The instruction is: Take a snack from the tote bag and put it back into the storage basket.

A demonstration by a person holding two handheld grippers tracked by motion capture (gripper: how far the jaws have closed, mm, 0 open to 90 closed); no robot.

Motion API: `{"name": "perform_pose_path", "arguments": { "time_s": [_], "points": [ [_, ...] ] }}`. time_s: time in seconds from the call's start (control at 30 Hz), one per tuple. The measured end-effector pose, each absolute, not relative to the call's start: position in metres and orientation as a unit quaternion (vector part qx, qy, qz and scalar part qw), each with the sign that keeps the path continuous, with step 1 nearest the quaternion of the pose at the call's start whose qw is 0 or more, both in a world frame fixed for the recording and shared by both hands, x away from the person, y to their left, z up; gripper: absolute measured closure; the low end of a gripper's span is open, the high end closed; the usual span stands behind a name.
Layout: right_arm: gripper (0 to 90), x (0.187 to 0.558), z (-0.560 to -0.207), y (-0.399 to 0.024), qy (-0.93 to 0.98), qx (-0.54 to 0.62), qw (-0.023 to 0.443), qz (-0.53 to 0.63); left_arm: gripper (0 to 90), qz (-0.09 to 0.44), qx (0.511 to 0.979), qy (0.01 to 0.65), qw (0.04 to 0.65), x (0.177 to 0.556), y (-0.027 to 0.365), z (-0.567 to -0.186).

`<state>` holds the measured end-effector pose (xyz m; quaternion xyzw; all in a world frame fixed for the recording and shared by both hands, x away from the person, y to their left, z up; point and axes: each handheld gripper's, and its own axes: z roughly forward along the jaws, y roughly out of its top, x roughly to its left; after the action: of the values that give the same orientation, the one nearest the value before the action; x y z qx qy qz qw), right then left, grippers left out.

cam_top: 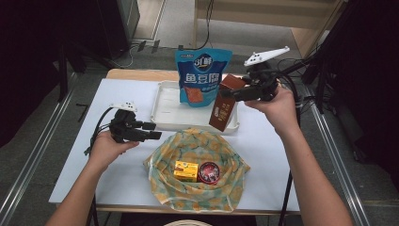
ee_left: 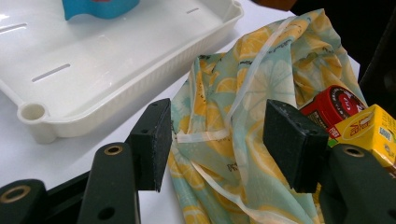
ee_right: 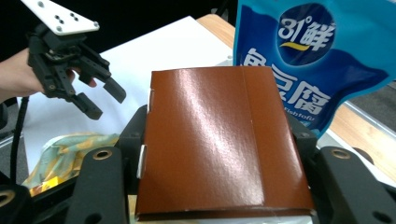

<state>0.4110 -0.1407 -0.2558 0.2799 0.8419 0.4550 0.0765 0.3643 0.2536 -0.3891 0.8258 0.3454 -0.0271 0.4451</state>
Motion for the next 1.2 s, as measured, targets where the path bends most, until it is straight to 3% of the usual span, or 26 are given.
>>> {"name": "perform_pose_path", "arguments": {
  "time_s": [0.7,1.2],
  "points": [
    [44.1,0.462,-0.285,-0.09,0.851,0.287,0.082,0.431,42.8,-0.024,0.826,0.346,0.445,0.359,0.257,-0.39],
    [44.1,0.478,-0.306,-0.063,0.85,0.292,0.075,0.431,42.9,-0.028,0.824,0.344,0.448,0.359,0.259,-0.391]
  ]
}}
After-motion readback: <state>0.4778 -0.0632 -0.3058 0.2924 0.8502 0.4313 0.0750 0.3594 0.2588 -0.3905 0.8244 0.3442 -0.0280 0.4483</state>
